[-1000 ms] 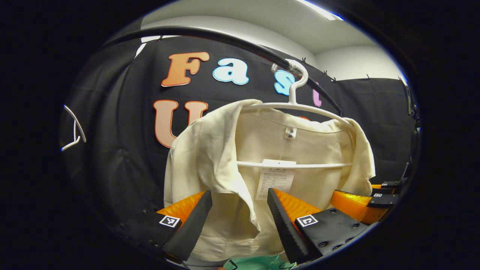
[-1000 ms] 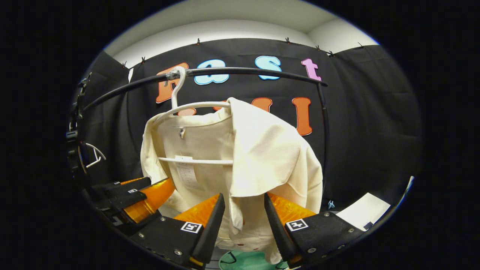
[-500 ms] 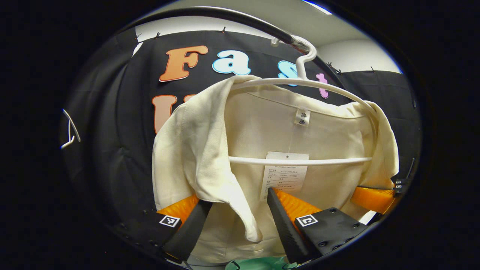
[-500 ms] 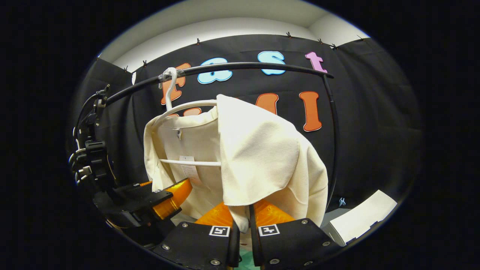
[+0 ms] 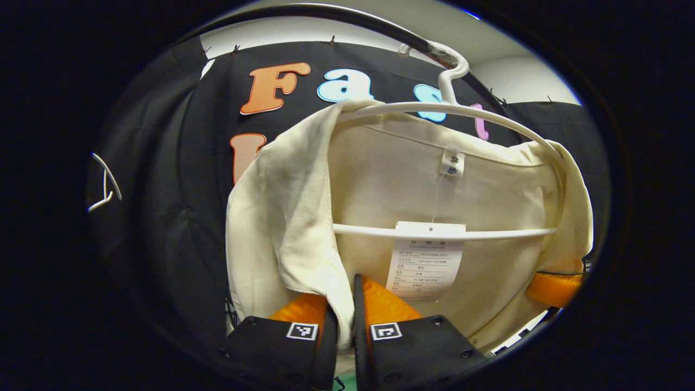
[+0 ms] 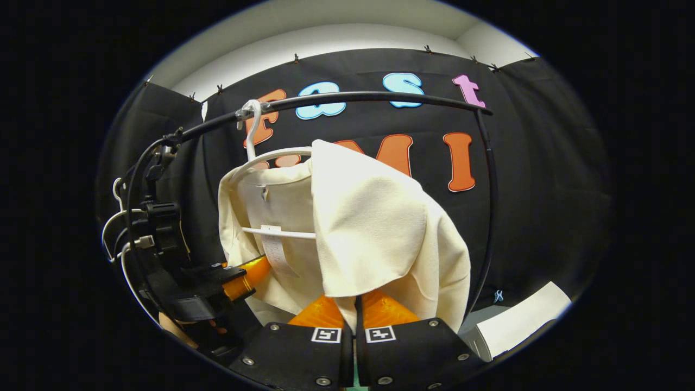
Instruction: Grasp the clothes on the hanger with both hands and then place them into the laundry hamper below.
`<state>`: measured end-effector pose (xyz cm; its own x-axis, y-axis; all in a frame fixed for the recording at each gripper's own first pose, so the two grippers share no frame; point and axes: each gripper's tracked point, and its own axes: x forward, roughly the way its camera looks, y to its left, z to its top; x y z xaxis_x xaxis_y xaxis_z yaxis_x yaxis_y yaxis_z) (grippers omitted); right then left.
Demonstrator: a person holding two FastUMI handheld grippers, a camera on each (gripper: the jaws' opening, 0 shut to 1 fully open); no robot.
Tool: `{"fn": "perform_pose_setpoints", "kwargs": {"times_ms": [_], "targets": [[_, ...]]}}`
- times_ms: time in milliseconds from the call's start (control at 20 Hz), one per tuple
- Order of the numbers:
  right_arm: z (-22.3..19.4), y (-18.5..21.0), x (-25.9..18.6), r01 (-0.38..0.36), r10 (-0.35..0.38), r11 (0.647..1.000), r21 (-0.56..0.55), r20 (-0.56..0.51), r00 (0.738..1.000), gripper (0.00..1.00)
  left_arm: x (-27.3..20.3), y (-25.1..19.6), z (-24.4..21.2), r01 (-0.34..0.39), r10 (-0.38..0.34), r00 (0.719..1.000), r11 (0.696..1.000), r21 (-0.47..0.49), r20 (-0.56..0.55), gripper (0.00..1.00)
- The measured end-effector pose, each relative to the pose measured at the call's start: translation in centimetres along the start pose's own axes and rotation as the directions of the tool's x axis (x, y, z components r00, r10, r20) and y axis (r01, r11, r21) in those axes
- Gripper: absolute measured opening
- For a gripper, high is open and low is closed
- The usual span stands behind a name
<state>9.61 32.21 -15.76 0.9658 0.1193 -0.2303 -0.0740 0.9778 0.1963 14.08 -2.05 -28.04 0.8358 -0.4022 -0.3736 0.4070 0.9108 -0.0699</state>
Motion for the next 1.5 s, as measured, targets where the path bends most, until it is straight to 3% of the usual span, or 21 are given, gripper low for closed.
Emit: {"fn": "perform_pose_setpoints", "kwargs": {"times_ms": [100,150,300,650,950,1200,1500], "targets": [[0.4,-0.4,-0.4,-0.007,0.007,1.000,0.001,0.000,1.000,0.01,-0.5,0.3,-0.9,0.007,-0.006,0.999,1.000,0.016,-0.039,0.18],[0.6,-0.8,-0.7,-0.008,0.008,1.000,0.004,-0.001,1.000,0.01,-0.5,0.8,-0.8,-0.013,0.014,0.999,1.000,0.022,-0.045,0.10],[1.7,-2.1,-1.4,-0.004,0.004,1.000,0.008,0.007,1.000,0.01,-0.6,0.5,-0.6,0.002,-0.003,1.000,1.000,-0.009,-0.014,0.09],[3.1,-3.0,-3.3,-0.014,0.015,0.999,-0.033,0.020,1.000,0.00,-2.1,2.4,0.7,-0.038,0.039,0.999,0.998,-0.041,0.027,0.08],[4.7,-3.9,-4.7,-0.020,0.022,0.999,-0.044,0.048,0.999,0.00,-5.1,6.1,4.4,-0.128,0.127,0.987,0.992,0.006,0.101,0.08],[6.4,-4.7,-6.4,-0.033,0.036,0.998,-0.045,0.077,0.996,0.00,-7.2,8.9,6.4,-0.191,0.192,0.971,0.981,-0.021,0.141,0.08],[8.3,-5.8,-7.4,-0.050,0.055,0.997,-0.057,0.095,0.994,0.00,-8.4,10.2,8.8,-0.218,0.214,0.960,0.976,0.005,0.182,0.08]]}}
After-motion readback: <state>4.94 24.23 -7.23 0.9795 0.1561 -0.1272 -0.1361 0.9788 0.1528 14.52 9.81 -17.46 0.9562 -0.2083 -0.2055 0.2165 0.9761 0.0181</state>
